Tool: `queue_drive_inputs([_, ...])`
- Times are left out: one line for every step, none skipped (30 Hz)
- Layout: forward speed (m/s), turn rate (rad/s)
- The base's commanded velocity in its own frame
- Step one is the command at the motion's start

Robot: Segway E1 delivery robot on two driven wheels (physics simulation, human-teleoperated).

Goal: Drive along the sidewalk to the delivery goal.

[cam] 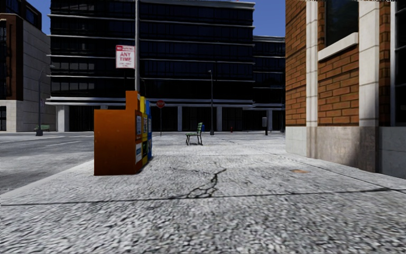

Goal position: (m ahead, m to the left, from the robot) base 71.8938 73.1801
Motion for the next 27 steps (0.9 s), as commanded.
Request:
queue_drive_inputs([2.00, 0.00])
queue_drive_inputs([2.00, 0.00])
queue_drive_inputs([2.00, 0.00])
queue_drive_inputs([2.00, 0.00])
queue_drive_inputs([2.00, 0.00])
queue_drive_inputs([2.00, 0.00])
queue_drive_inputs([2.00, 0.00])
queue_drive_inputs([2.00, 0.00])
queue_drive_inputs([2.00, 0.00])
queue_drive_inputs([2.00, 0.00])
queue_drive_inputs([2.00, 0.00])
queue_drive_inputs([2.00, 0.00])
queue_drive_inputs([2.00, 0.00])
queue_drive_inputs([2.00, 0.00])
queue_drive_inputs([2.00, 0.00])
queue_drive_inputs([2.00, 0.00])
queue_drive_inputs([2.00, 0.00])
queue_drive_inputs([2.00, 0.00])
queue_drive_inputs([2.00, 0.00])
queue_drive_inputs([2.00, 0.00])
queue_drive_inputs([2.00, 0.00])
queue_drive_inputs([2.00, 0.00])
queue_drive_inputs([2.00, 0.00])
queue_drive_inputs([2.00, 0.00])
queue_drive_inputs([2.00, 0.00])
queue_drive_inputs([2.00, 0.00])
queue_drive_inputs([2.00, 0.00])
